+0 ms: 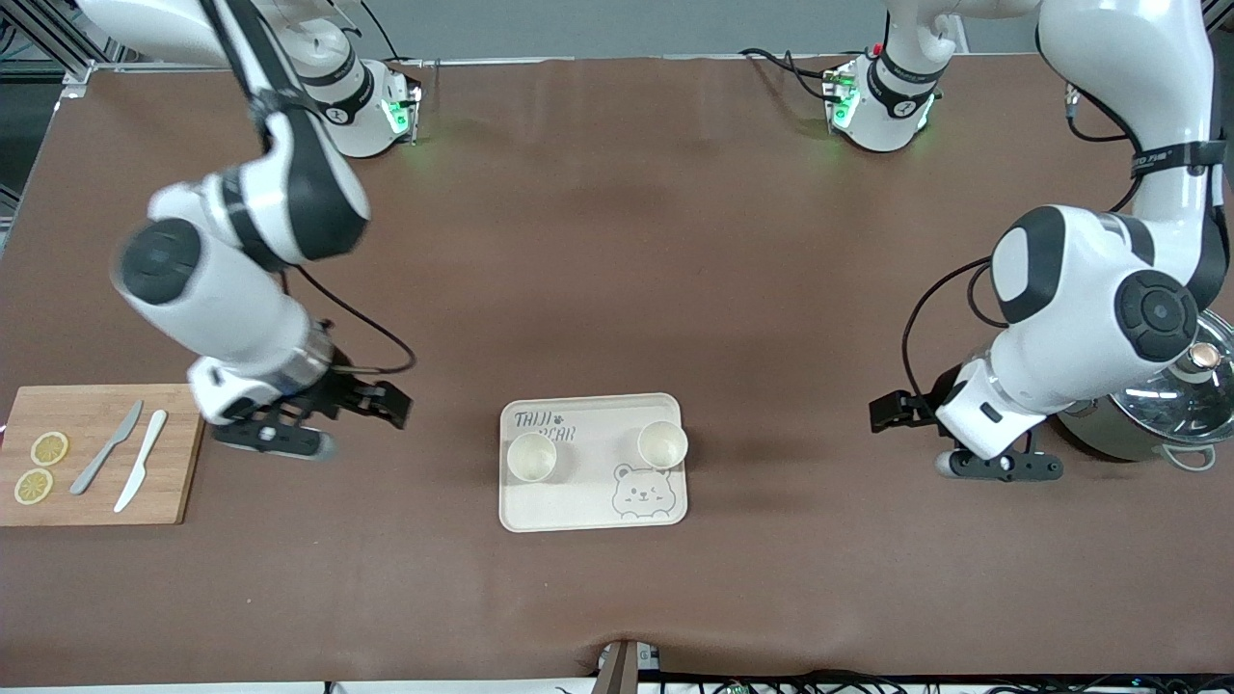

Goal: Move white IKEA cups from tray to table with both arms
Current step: 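Lower the right gripper to one cup while the left gripper approaches the other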

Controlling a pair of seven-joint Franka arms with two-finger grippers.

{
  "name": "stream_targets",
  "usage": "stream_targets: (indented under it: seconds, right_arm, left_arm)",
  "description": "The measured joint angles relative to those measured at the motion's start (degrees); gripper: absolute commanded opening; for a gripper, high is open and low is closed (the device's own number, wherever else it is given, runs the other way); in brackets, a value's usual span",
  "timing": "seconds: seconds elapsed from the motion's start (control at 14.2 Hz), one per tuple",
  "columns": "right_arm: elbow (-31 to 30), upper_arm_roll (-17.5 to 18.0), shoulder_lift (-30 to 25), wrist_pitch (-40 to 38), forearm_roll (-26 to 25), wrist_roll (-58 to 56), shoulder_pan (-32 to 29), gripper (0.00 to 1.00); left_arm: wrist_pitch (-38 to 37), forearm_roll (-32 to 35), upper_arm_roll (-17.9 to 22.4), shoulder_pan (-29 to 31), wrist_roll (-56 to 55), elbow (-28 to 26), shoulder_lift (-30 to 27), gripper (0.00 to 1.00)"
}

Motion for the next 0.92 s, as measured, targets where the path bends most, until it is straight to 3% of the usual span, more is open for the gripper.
stream_targets:
  seconds: [0.42, 0.92]
  right_arm:
    - [0.4, -0.1, 10.6, 12.4, -2.7, 5.1, 4.1, 1.00]
    - [0.6, -0.1, 14.2, 16.9, -2.7, 5.5, 6.5, 1.00]
  left_arm:
    - [8.6, 0.0, -0.3, -5.9, -9.6, 2.1, 5.5, 1.00]
    - [14.5, 0.0, -0.2, -13.2, -19.0, 3.7, 9.9, 1.00]
